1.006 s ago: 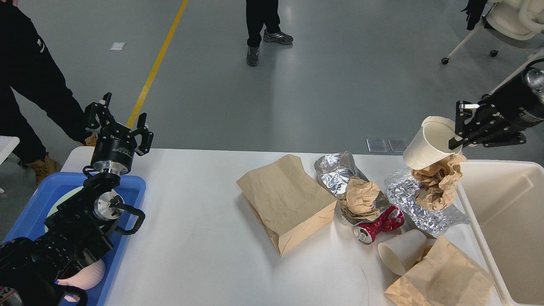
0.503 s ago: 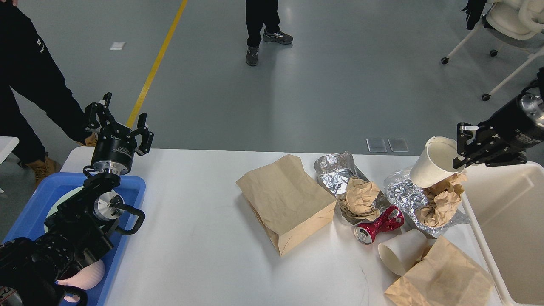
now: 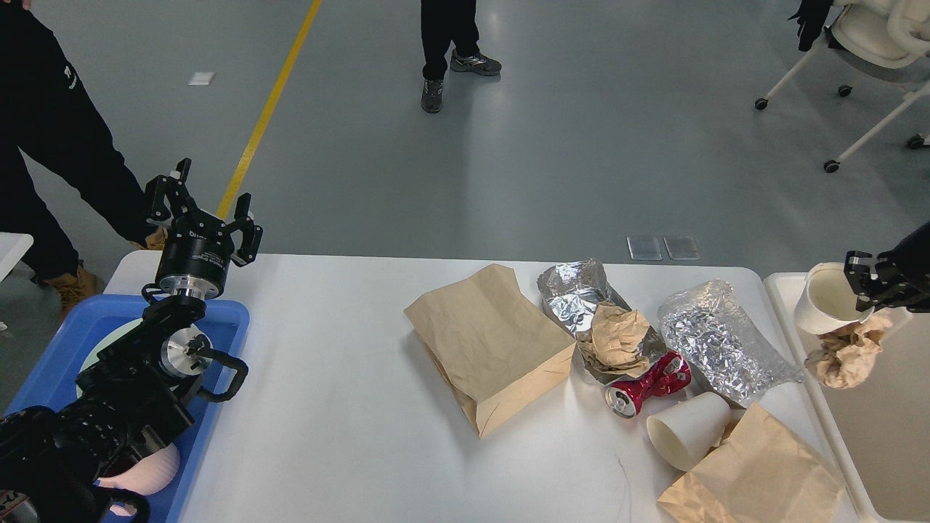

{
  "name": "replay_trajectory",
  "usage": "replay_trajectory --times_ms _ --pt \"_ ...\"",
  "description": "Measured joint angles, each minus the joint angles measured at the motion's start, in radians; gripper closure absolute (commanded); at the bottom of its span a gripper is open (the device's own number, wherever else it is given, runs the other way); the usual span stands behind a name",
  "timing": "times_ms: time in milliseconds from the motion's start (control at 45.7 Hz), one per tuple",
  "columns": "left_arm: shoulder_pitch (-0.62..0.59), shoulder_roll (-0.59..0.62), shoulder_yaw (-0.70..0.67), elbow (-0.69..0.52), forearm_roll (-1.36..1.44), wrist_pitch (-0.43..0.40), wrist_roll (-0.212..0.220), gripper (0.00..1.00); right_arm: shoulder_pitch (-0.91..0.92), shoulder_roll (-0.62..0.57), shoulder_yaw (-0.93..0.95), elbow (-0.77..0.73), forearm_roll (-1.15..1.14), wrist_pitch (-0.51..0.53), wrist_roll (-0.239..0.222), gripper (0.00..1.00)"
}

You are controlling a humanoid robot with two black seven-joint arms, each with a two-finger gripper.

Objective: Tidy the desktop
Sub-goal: 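Lower the cup into the white bin and open the right gripper, then raise the right gripper and move it back over the table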

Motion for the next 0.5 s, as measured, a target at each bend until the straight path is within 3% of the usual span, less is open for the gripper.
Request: replay_trajectory --times_ms 241,503 --pt "0.0 0.0 0.0 0.0 0.0 0.0 0.0 0.04 -0.173 -0.044 -0.006 -0.082 0.007 -0.147 0.0 0.97" --pt "0.0 0.0 0.0 0.0 0.0 0.0 0.0 0.04 -0.42 -0.037 0.005 -0.198 0.054 -0.343 0.002 0.06"
